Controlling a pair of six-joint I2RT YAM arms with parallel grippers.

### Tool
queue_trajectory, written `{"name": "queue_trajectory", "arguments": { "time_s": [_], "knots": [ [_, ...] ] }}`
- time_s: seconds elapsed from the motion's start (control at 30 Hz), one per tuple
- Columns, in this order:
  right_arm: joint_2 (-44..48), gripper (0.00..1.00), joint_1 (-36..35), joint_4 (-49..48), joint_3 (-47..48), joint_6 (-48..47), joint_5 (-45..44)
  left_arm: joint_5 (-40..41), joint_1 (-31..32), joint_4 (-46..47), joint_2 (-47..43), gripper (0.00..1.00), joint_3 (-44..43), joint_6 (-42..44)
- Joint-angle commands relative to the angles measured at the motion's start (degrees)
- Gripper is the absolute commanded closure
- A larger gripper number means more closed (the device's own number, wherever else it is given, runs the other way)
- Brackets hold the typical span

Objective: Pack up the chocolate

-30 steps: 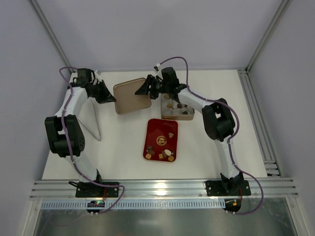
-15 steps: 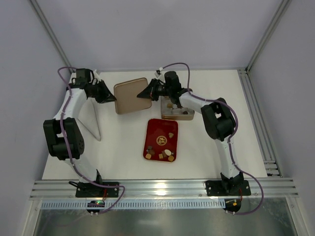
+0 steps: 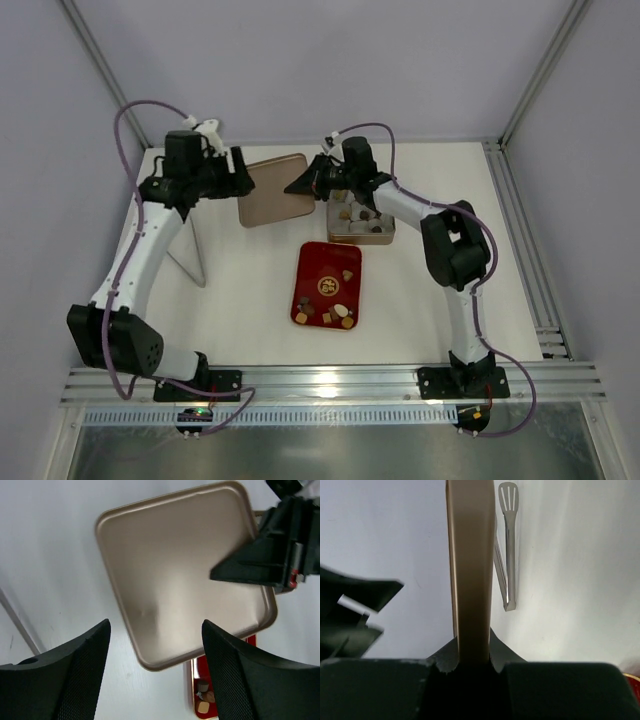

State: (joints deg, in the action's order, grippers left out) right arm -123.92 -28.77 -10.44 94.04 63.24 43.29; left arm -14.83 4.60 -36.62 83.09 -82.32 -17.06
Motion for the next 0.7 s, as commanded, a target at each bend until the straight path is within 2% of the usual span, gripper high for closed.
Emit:
{"name": "queue_trajectory", "arguments": {
  "time_s": [0.0, 0.07, 0.13, 0.17, 0.2, 0.3, 0.43, 0.67],
  "knots": [
    [7.3, 0.96, 2.4, 6.6, 1.5, -1.8, 0.9, 16.8, 13.1, 2.2, -6.0, 0.27, 0.5, 11.7],
    [8.2, 0.96, 3.3, 12.0, 2.0, -2.9, 0.4, 24.8, 21.7, 3.2, -8.1, 0.27, 1.5, 16.8],
    [9.4, 0.96, 4.7, 13.6, 1.2, -3.0, 1.3, 30.1, 27.5, 4.7, -9.0, 0.26, 3.2, 20.6],
    [9.7, 0.96, 5.0, 13.9, 1.0, -2.8, 1.6, 33.3, 33.3, 5.2, -9.2, 0.25, 3.7, 24.7],
    [9.9, 0.96, 6.0, 14.1, 0.5, -2.7, 2.0, 38.9, 35.8, 5.9, -8.8, 0.25, 4.4, 26.4],
    [10.9, 0.96, 7.2, 15.3, -0.4, -2.8, 3.3, 45.8, 43.3, 8.4, -6.2, 0.23, 5.7, 32.9],
    [12.4, 0.96, 7.9, 17.5, -1.4, -4.0, 4.0, 50.5, 48.0, 9.2, -1.5, 0.21, 4.6, 37.2],
    [14.9, 0.96, 7.9, 18.0, -4.2, -4.0, 4.3, 54.5, 50.8, 12.3, 4.9, 0.21, 3.0, 43.7]
  ]
}}
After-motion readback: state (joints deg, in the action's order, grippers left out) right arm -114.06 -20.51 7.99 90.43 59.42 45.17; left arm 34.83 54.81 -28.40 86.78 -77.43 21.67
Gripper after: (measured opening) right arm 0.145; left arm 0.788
